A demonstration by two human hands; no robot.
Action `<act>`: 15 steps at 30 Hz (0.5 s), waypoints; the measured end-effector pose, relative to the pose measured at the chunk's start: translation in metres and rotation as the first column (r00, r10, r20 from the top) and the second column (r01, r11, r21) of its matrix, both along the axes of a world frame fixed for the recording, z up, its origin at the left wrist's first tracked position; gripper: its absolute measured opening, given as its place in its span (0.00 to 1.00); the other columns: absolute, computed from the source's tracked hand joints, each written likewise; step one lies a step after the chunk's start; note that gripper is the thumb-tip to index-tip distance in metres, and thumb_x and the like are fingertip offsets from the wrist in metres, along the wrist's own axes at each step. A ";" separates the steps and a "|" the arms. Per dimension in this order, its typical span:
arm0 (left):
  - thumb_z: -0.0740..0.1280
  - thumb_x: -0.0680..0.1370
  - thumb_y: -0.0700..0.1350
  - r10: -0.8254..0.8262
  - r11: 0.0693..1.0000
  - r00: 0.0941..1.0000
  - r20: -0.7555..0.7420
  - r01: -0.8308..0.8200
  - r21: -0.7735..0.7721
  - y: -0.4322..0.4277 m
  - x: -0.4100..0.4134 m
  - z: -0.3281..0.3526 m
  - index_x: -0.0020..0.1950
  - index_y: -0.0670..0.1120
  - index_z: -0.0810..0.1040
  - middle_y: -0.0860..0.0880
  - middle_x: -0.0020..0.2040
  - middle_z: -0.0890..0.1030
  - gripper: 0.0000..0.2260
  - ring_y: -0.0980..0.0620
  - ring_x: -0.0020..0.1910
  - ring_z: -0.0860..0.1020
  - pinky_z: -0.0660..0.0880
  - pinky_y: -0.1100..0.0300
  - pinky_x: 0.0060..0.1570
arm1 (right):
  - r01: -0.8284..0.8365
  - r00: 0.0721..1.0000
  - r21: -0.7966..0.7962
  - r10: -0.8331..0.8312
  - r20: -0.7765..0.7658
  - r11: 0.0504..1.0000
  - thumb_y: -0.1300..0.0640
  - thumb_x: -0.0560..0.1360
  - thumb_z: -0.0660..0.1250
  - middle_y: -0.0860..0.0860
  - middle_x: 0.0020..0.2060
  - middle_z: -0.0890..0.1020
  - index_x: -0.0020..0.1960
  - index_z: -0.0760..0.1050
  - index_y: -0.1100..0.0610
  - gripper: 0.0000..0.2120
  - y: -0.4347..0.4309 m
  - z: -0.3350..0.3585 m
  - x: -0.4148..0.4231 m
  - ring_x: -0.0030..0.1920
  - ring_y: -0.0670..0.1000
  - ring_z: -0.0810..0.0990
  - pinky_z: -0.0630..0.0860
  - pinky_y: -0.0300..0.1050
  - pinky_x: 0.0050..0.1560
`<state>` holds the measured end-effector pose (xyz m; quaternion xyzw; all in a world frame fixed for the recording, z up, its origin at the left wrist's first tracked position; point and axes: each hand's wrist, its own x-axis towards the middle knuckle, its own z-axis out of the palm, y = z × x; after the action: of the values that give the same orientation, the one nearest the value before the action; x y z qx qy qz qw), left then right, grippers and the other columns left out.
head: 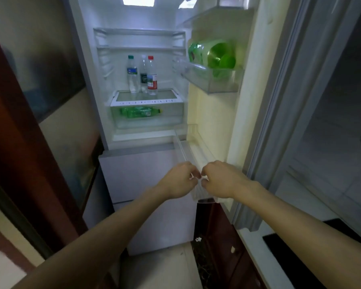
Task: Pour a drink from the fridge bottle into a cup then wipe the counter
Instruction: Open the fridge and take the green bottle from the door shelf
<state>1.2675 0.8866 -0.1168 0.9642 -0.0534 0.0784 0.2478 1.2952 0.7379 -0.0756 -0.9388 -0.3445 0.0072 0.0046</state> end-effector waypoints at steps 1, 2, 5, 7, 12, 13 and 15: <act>0.63 0.78 0.39 -0.024 0.999 1.000 -0.014 0.024 0.033 0.002 0.003 0.008 0.58 0.41 0.81 0.45 0.57 0.80 0.11 0.48 0.57 0.78 0.67 0.65 0.50 | -0.001 0.998 0.085 -0.004 0.058 0.996 0.53 0.78 0.58 0.55 0.55 0.80 0.58 0.78 0.58 0.15 0.000 0.012 -0.003 0.52 0.55 0.80 0.78 0.50 0.49; 0.63 0.78 0.39 -0.041 0.997 0.999 -0.016 0.042 0.060 0.004 0.007 0.017 0.57 0.41 0.81 0.44 0.57 0.81 0.10 0.47 0.57 0.77 0.66 0.66 0.48 | -0.019 0.990 0.204 -0.011 0.141 0.979 0.53 0.78 0.58 0.54 0.55 0.80 0.58 0.78 0.57 0.15 0.000 0.027 -0.007 0.52 0.55 0.80 0.78 0.51 0.50; 0.64 0.78 0.37 -0.067 0.994 0.996 0.051 0.063 0.086 0.013 0.019 0.052 0.54 0.39 0.80 0.42 0.54 0.81 0.08 0.45 0.55 0.78 0.64 0.67 0.44 | -0.227 0.900 0.530 -0.031 0.434 0.817 0.57 0.76 0.61 0.51 0.52 0.80 0.55 0.78 0.56 0.11 0.004 0.081 -0.023 0.49 0.51 0.80 0.76 0.46 0.48; 0.65 0.77 0.36 -0.058 0.995 0.989 0.133 0.047 0.087 0.019 0.026 0.081 0.51 0.40 0.79 0.42 0.51 0.81 0.05 0.46 0.51 0.78 0.63 0.66 0.41 | -0.383 0.811 0.603 -0.057 0.582 0.700 0.60 0.74 0.62 0.51 0.49 0.80 0.52 0.79 0.58 0.10 0.007 0.116 -0.034 0.47 0.50 0.79 0.73 0.42 0.46; 0.65 0.74 0.35 -0.019 1.000 0.944 0.329 0.016 0.011 0.033 0.043 0.152 0.50 0.42 0.81 0.45 0.49 0.83 0.08 0.46 0.50 0.80 0.72 0.59 0.47 | -0.471 0.648 0.581 -0.186 0.738 0.664 0.63 0.71 0.62 0.55 0.47 0.79 0.49 0.79 0.62 0.10 0.011 0.167 -0.030 0.50 0.55 0.77 0.70 0.42 0.47; 0.65 0.75 0.35 -0.008 1.000 0.934 0.356 0.009 -0.001 0.035 0.044 0.164 0.52 0.41 0.81 0.45 0.50 0.83 0.09 0.47 0.50 0.80 0.73 0.59 0.49 | -0.441 0.652 0.585 -0.205 0.730 0.681 0.63 0.71 0.62 0.54 0.47 0.79 0.50 0.79 0.61 0.11 0.010 0.171 -0.028 0.50 0.55 0.76 0.69 0.41 0.47; 0.64 0.75 0.35 0.018 0.999 0.911 0.412 -0.002 -0.039 0.037 0.046 0.185 0.54 0.41 0.80 0.46 0.51 0.83 0.10 0.48 0.51 0.80 0.74 0.57 0.53 | -0.343 0.687 0.594 -0.237 0.687 0.727 0.61 0.72 0.62 0.54 0.49 0.79 0.52 0.80 0.61 0.12 0.008 0.176 -0.022 0.52 0.55 0.76 0.68 0.42 0.47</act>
<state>1.3131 0.9240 0.0678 0.9215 -0.0979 0.2820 0.2485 1.2732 0.7454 0.1006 -0.7801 -0.3239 -0.4909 0.2133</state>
